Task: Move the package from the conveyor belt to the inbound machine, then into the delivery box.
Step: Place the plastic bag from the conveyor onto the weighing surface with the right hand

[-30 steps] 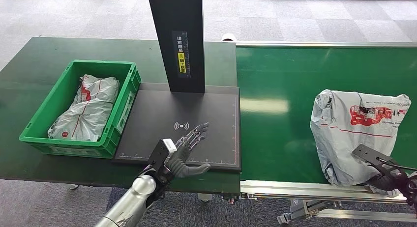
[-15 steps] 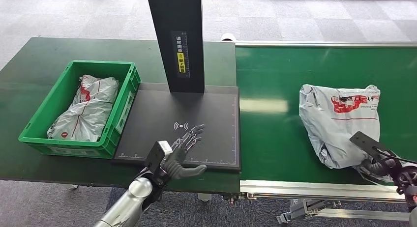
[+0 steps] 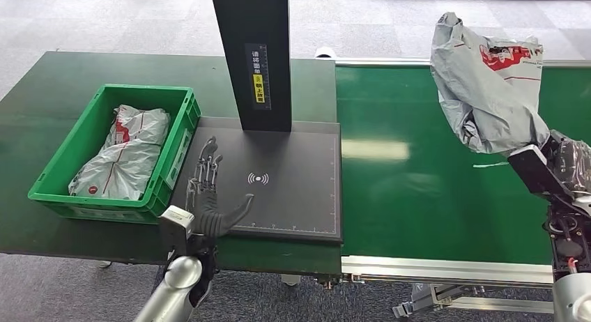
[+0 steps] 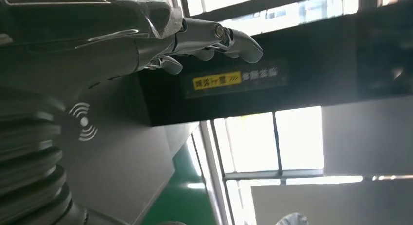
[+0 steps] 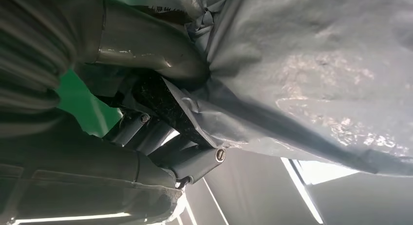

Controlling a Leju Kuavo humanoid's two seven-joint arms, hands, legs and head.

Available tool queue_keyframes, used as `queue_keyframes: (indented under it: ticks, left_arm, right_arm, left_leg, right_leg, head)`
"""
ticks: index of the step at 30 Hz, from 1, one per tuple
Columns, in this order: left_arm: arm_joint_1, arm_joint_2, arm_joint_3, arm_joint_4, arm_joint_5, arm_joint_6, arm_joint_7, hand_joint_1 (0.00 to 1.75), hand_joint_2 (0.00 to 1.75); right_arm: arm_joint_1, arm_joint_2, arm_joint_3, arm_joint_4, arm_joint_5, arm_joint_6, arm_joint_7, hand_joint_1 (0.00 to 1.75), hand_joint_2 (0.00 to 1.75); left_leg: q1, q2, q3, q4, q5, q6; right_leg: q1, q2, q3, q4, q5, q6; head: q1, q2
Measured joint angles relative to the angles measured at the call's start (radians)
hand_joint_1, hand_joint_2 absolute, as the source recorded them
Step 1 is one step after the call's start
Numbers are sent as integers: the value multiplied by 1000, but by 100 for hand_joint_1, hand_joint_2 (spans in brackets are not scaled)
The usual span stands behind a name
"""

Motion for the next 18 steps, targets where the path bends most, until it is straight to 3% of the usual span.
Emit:
queue_keyframes:
  ticks: [8,18]
  left_arm:
    - [40,-2,0,-199,9,102,-1,0,175]
    - [54,-21,0,-260,17,95,0,0,175]
  right_arm:
    - [169,39,34,-317,43,-117,-42,175,175]
    - [329,69,212,-636,273,-113,5,175,175]
  left_leg:
    - [0,0,0,0,0,0]
    - [0,0,1,0,0,0]
  right_leg:
    - [1,0,0,0,0,0]
    - [0,0,0,0,-1,-1]
  head:
    - [0,0]
    - [0,0]
